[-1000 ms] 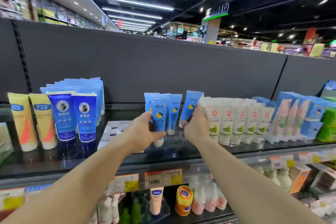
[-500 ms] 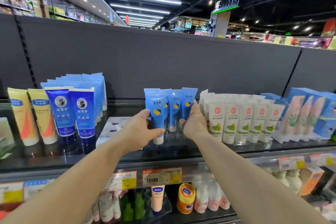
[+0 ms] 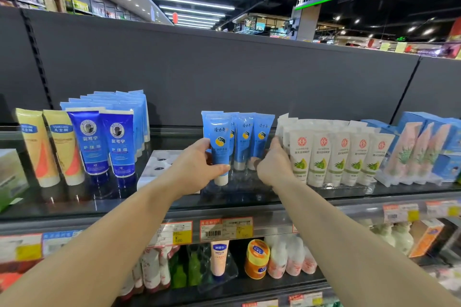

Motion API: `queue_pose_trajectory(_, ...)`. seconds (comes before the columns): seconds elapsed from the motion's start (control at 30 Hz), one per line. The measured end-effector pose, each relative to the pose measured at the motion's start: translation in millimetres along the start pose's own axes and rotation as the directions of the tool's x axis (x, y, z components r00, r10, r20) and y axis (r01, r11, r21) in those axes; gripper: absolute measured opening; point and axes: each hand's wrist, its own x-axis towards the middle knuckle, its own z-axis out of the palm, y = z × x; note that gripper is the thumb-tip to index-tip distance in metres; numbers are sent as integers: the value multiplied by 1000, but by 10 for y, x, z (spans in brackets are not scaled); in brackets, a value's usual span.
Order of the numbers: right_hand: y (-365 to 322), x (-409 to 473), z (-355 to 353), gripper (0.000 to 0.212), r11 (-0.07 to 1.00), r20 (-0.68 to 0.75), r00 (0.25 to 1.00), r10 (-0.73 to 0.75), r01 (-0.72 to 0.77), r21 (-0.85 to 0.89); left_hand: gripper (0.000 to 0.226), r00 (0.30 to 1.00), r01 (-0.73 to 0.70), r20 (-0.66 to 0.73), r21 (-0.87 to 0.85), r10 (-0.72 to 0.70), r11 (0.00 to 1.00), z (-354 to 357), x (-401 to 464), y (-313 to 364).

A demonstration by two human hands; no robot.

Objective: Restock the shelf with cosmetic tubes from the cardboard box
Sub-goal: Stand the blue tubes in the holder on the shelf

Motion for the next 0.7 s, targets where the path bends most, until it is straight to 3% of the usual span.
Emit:
queue_pose_trajectory(0.13, -28, -298, -57, 55, 975, -131, 983, -132, 153, 161, 34, 998, -23, -56, -48, 20, 999, -56, 0, 28)
queue_pose_trajectory(0.17, -64, -386, -63, 53, 964, -107, 976, -191, 207, 168, 34, 998, -28, -60, -61, 24, 998, -76, 3, 39)
queue_pose_trajectory(0.27, -209, -541, -11, 54, 940, 145, 931, -334, 317, 129, 35, 998, -48, -54, -129, 41, 990, -100, 17, 60)
queue_pose_trajectory(0.37, -303, -531, 86, 38, 910, 166, 896, -411, 391, 138, 29, 996, -81, -55, -158, 73, 984, -108, 12, 83)
queue_pose_trajectory(0.53, -368, -389, 187, 32, 935, 130, 927, -352, 339, 108, 37, 988, -19, -153, -78, 7, 997, -276, 66, 18)
queue_pose_trajectory(0.7, -329, -327, 410, 36, 951, 135, 942, -306, 310, -10, 19, 988, -14, -150, 154, 38, 988, -370, 14, -155)
